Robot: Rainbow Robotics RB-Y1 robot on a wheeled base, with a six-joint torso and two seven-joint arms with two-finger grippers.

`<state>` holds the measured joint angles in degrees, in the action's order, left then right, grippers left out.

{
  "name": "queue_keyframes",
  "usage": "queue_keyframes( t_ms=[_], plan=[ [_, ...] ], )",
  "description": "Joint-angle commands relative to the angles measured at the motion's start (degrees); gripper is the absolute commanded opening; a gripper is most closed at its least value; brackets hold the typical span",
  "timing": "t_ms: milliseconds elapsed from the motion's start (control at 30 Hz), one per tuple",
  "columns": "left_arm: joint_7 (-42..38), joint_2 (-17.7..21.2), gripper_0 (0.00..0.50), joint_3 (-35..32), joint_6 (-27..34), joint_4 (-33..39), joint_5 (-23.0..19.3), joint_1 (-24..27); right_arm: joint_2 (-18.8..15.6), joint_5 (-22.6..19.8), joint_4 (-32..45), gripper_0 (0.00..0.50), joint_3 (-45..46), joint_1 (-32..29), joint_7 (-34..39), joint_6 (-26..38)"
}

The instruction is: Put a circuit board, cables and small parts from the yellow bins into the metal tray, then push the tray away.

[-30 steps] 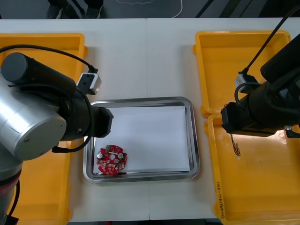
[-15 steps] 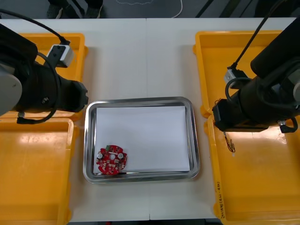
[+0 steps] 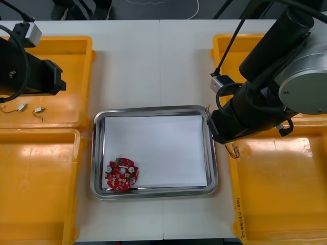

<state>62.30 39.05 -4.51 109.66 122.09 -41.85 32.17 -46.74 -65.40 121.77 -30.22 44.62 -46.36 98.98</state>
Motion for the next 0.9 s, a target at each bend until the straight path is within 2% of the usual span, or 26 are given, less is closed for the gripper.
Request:
queue_keyframes(
  t_ms=[33,167,433,633,900],
  plan=[
    [6.96,4.63,0.500,-2.17,0.34,-4.84,-1.57,5.10,3.15,-0.95,-0.04,0.000,-0.19,3.99,-6.46,0.52],
    [7.84,7.01,0.498,-2.52,0.34,-10.12,-2.54,7.65,5.34,-0.95,-0.83,0.000,-0.98,5.39,-11.20,1.39],
    [10.65,10.70,0.500,-2.52,0.34,-19.52,-3.85,10.73,9.04,2.12,-2.94,0.000,-5.20,8.12,-20.70,1.31],
    [17.16,12.72,0.499,-2.52,0.34,-25.59,-3.77,10.99,10.18,4.76,-3.64,0.000,-9.51,10.32,-26.76,0.52],
    [27.00,14.65,0.500,-2.52,-4.37,-33.23,-3.59,11.08,12.64,8.28,-6.89,0.000,-13.64,10.84,-36.34,-0.01]
  ],
)
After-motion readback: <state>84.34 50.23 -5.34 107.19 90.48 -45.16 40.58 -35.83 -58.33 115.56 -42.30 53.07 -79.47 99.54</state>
